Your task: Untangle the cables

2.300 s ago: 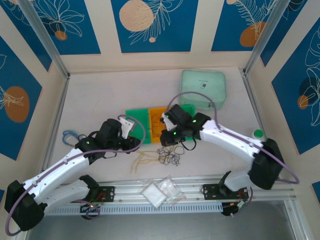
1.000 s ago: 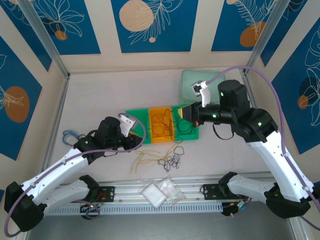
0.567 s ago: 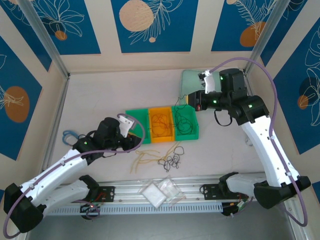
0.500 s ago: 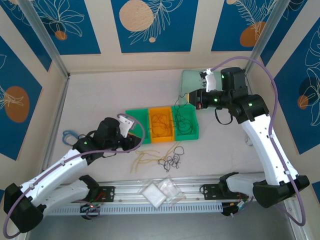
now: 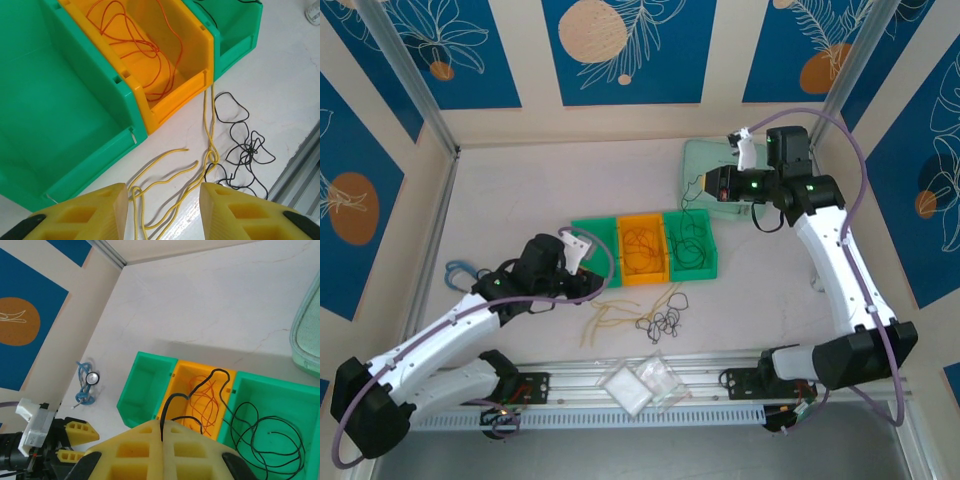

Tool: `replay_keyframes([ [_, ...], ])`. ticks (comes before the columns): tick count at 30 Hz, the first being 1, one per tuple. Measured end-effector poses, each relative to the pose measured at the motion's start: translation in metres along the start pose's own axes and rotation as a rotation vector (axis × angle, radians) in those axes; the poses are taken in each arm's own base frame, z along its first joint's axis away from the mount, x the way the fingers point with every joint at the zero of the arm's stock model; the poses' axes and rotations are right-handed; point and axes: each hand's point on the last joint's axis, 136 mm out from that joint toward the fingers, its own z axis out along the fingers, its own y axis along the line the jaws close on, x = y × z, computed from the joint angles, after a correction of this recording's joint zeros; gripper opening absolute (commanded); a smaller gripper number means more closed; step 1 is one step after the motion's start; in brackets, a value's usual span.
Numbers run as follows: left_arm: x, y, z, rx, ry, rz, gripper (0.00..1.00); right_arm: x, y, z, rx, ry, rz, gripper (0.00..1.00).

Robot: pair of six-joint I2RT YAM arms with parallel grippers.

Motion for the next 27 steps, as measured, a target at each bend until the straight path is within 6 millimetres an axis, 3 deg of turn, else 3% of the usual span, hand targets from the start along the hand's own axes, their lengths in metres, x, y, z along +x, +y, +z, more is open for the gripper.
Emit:
replay_keyframes([
  [11,-0.012,-0.004,-0.003,0.004,-0.017,0.022,0.42,0.033,-0.038,0.026,0.072,0.087,0.069,0.0],
  [20,-0.012,-0.003,0.0,0.001,-0.004,0.019,0.42,0.066,-0.076,0.049,0.235,0.205,0.069,0.0],
  [27,-0.012,-0.003,0.001,0.001,-0.001,0.018,0.42,0.082,-0.086,0.061,0.304,0.275,0.043,0.0],
])
